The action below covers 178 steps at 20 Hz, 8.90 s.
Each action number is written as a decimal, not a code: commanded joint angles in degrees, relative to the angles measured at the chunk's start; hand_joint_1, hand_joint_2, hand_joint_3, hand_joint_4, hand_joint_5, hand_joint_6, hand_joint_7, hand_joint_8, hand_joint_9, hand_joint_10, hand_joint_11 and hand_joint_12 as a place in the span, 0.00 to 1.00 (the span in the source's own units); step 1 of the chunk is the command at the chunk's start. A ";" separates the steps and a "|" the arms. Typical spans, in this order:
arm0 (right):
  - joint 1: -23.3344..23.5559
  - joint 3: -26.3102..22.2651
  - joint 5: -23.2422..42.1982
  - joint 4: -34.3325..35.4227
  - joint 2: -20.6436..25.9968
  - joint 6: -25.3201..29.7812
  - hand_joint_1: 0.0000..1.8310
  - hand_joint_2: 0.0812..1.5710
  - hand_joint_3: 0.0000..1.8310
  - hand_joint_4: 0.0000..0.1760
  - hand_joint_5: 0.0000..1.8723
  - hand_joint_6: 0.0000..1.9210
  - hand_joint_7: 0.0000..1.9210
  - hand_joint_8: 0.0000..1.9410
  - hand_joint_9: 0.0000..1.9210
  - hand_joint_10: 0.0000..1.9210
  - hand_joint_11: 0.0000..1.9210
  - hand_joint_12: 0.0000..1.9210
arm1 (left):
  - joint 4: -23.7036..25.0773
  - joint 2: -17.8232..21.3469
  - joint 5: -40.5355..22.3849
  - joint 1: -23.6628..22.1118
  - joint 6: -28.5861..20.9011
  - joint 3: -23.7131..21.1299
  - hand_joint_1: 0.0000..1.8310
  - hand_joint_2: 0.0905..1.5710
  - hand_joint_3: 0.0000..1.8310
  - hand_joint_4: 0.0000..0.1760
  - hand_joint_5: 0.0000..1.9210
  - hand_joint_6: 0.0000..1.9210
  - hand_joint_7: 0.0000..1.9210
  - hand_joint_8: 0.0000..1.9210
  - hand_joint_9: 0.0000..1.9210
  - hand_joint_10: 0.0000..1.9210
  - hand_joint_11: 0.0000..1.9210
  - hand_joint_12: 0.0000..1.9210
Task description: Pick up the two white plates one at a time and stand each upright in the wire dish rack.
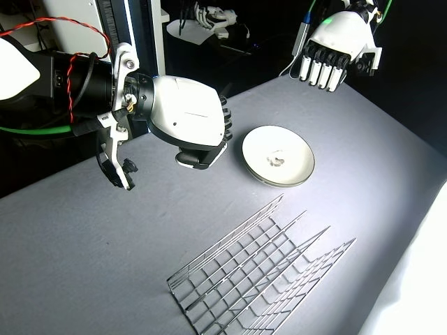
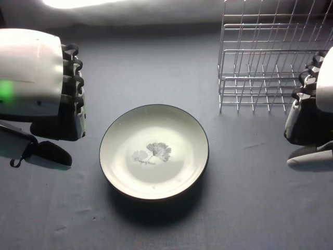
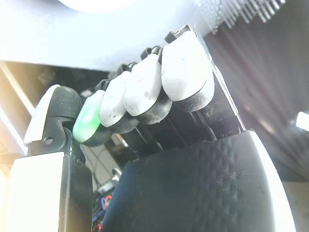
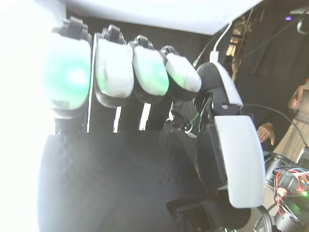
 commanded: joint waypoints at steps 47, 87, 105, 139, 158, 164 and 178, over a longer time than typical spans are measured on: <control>-0.07 0.13 5.89 2.46 -0.36 -0.76 0.00 0.70 0.00 0.00 0.00 0.00 0.00 0.00 0.00 0.00 0.00 0.00 | 10.15 -20.74 -12.96 11.45 5.59 27.89 0.00 0.66 0.00 0.00 0.00 0.00 0.00 0.00 0.00 0.00 0.00 0.00; -1.29 7.50 15.11 -5.93 -4.62 -2.36 0.04 0.73 0.00 0.00 0.00 0.00 0.00 0.00 0.00 0.00 0.00 0.00 | 6.80 -31.50 -2.49 15.06 6.03 36.28 0.00 0.67 0.00 0.00 0.00 0.00 0.00 0.00 0.00 0.00 0.00 0.00; -0.78 17.39 17.42 -13.74 -12.97 -2.66 0.83 0.72 0.00 0.00 0.00 0.00 0.00 0.00 0.00 0.00 0.00 0.15 | 4.33 -34.02 -1.10 13.67 5.74 36.50 0.00 0.66 0.00 0.00 0.00 0.00 0.00 0.00 0.00 0.00 0.00 0.00; -2.60 28.91 6.47 -10.64 -31.67 -3.19 0.65 0.72 0.04 0.00 0.44 0.50 0.48 0.01 0.47 0.03 0.30 0.53 | 2.80 -34.22 -1.21 13.44 5.74 37.22 0.00 0.67 0.00 0.00 0.00 0.00 0.00 0.00 0.00 0.00 0.00 0.00; 1.38 26.80 10.74 -5.74 -28.54 -3.27 0.76 0.67 0.00 0.00 0.53 0.47 0.55 0.40 0.52 0.57 0.45 0.58 | -2.00 -20.89 -1.56 7.12 -2.77 32.59 0.00 0.67 0.00 0.00 0.00 0.00 0.00 0.00 0.00 0.00 0.00 0.00; 5.91 23.90 12.25 -2.90 -25.95 -3.18 0.75 0.68 0.00 0.00 0.45 0.56 0.55 0.41 0.54 0.54 0.47 0.53 | -0.29 -14.18 -0.78 1.48 -7.67 28.74 0.00 0.68 0.00 0.00 0.02 0.00 0.00 0.00 0.00 0.00 0.00 0.00; 11.49 13.71 6.93 20.09 -18.93 -2.28 0.76 0.65 0.00 0.00 0.53 0.46 0.62 0.29 0.58 0.47 0.53 0.44 | 2.04 -8.17 0.55 4.17 -11.22 26.60 0.00 0.66 0.00 0.00 0.05 0.01 0.04 0.01 0.01 0.00 0.00 0.00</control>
